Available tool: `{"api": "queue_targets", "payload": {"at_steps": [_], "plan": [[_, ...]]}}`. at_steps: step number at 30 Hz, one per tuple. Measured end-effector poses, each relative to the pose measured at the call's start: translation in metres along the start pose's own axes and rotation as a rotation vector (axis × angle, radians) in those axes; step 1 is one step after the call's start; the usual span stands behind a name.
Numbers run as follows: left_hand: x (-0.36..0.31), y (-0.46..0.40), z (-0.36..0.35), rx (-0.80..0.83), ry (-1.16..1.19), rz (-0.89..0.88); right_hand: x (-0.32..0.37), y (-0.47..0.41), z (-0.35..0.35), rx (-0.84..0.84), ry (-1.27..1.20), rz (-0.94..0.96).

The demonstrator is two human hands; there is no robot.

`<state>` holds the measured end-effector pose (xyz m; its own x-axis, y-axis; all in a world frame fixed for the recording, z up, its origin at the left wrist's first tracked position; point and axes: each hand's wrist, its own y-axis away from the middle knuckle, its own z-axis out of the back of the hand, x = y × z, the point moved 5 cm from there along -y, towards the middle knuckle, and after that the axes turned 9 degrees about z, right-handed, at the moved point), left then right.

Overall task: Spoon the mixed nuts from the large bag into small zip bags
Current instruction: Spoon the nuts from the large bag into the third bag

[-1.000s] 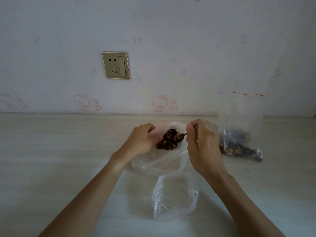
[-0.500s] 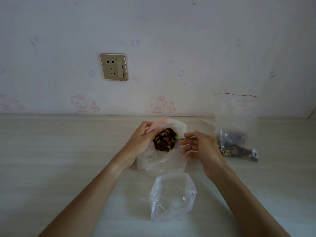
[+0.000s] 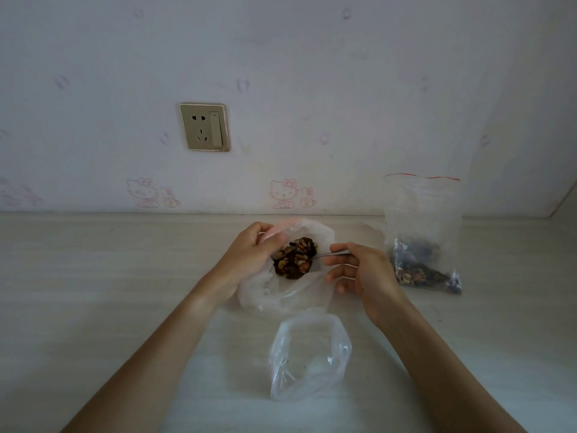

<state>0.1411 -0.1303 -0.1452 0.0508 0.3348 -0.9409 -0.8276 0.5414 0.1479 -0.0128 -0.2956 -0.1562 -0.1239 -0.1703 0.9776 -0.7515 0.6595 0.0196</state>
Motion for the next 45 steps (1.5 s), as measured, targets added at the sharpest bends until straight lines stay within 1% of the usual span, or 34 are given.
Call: {"api": "queue_targets", "payload": {"at_steps": [3,7,10,13,16,18,22,24,25,28,31,33,36,38,40,43,45], "plan": [[-0.003,0.008,0.004,0.021,-0.06,0.007,0.002,0.001,0.003,-0.023,-0.016,0.028],[-0.008,0.019,0.014,-0.046,-0.141,-0.049,0.005,0.001,0.004,-0.02,-0.044,0.056],[-0.012,0.035,0.024,-0.136,-0.18,-0.16,0.008,0.005,0.003,-0.009,-0.051,0.075],[-0.019,0.056,0.029,-0.236,-0.253,-0.329,0.01,0.005,-0.001,0.015,-0.051,0.096],[-0.024,0.084,0.031,-0.279,-0.305,-0.465,0.013,0.01,-0.005,0.025,-0.051,0.097],[-0.028,0.103,0.032,-0.311,-0.356,-0.523,0.018,0.015,-0.006,0.029,-0.054,0.1],[-0.03,0.138,0.026,-0.341,-0.429,-0.574,0.036,0.029,-0.001,0.056,-0.08,0.12],[-0.025,0.152,0.02,-0.303,-0.447,-0.553,0.044,0.04,0.005,0.076,-0.094,0.135],[-0.02,0.156,0.016,-0.269,-0.479,-0.506,0.048,0.046,0.009,0.084,-0.101,0.14],[0.002,0.161,0.001,-0.209,-0.679,-0.293,0.051,0.066,0.023,0.105,-0.128,0.143],[0.019,0.161,-0.008,-0.203,-0.741,-0.144,0.047,0.085,0.036,0.136,-0.136,0.116],[0.024,0.16,-0.012,-0.19,-0.751,-0.108,0.042,0.097,0.042,0.157,-0.123,0.093],[0.022,0.159,-0.015,-0.182,-0.765,-0.11,0.034,0.114,0.045,0.193,-0.082,0.078],[0.019,0.159,-0.018,-0.158,-0.734,-0.119,0.031,0.123,0.046,0.223,0.017,0.112],[0.017,0.157,-0.019,-0.126,-0.688,-0.118,0.033,0.131,0.046,0.262,0.19,0.211],[0.015,0.154,-0.018,-0.106,-0.657,-0.111,0.045,0.149,0.046,0.369,0.517,0.483],[0.014,0.151,-0.016,-0.105,-0.633,-0.101,0.051,0.162,0.044,0.484,0.767,0.673]]}}
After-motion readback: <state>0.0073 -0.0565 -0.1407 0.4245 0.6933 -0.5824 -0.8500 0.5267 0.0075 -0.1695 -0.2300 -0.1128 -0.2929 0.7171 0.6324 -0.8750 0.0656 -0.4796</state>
